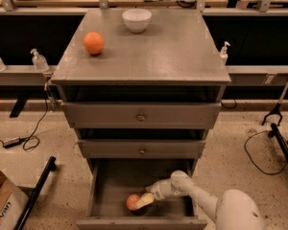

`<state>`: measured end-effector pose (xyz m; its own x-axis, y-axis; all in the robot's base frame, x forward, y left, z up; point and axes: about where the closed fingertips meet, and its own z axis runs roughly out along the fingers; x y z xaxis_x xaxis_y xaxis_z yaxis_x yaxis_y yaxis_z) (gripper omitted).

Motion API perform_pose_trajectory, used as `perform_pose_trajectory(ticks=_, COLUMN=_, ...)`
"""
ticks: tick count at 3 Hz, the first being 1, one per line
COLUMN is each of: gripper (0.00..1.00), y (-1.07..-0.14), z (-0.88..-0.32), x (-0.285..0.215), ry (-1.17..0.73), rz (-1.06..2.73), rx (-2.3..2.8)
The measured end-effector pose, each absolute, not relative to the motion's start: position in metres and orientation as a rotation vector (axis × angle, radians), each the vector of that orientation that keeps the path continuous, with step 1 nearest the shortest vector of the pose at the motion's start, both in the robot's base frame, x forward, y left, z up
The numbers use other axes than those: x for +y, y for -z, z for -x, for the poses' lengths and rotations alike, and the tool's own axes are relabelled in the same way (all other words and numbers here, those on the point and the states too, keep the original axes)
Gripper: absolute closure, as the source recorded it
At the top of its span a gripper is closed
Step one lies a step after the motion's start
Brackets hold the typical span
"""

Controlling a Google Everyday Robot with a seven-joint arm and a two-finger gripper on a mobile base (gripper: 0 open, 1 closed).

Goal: Place apple into bottom drawer

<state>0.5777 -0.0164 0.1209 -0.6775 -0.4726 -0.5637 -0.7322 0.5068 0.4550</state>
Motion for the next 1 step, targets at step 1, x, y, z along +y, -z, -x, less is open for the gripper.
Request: perform_pose_trajectory(ticks=1, gripper=0.00, y=-0.1216, z=-0.5777, x=-0.0164, ry=-0.976, rz=1.000, rx=2.386)
